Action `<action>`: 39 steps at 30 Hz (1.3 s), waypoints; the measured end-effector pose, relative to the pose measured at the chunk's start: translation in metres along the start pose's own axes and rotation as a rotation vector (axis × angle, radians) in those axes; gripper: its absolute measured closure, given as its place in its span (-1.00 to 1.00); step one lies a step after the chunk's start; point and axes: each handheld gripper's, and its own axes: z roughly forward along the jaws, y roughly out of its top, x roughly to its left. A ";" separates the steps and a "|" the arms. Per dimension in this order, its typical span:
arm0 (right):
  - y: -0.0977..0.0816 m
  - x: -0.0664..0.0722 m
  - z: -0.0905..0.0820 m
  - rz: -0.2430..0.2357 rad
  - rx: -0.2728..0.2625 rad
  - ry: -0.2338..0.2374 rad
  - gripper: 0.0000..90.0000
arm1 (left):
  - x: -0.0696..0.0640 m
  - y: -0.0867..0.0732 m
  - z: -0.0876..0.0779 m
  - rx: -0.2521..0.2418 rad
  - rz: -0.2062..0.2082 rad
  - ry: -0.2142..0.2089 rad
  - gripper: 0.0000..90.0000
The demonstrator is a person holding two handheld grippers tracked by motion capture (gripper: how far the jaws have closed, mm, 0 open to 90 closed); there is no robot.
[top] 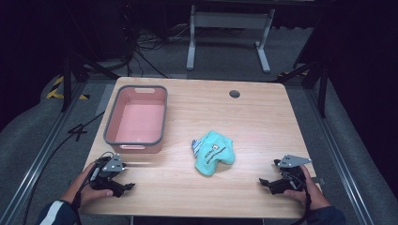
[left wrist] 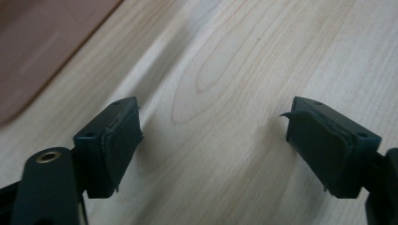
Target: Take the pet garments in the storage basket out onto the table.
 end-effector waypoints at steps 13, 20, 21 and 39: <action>0.000 0.000 0.000 0.002 0.000 -0.002 -0.99 | -0.002 -0.019 0.001 -0.140 -0.050 0.044 -0.67; 0.000 0.000 0.000 0.001 0.000 -0.002 -0.99 | -0.002 -0.019 0.001 -0.139 -0.051 0.043 -0.68; 0.000 0.000 0.000 0.001 0.001 -0.002 -0.99 | -0.002 -0.019 0.001 -0.138 -0.050 0.044 -0.68; 0.000 0.000 0.000 0.001 -0.001 0.001 -0.99 | -0.003 -0.019 0.001 -0.134 -0.050 0.051 -0.69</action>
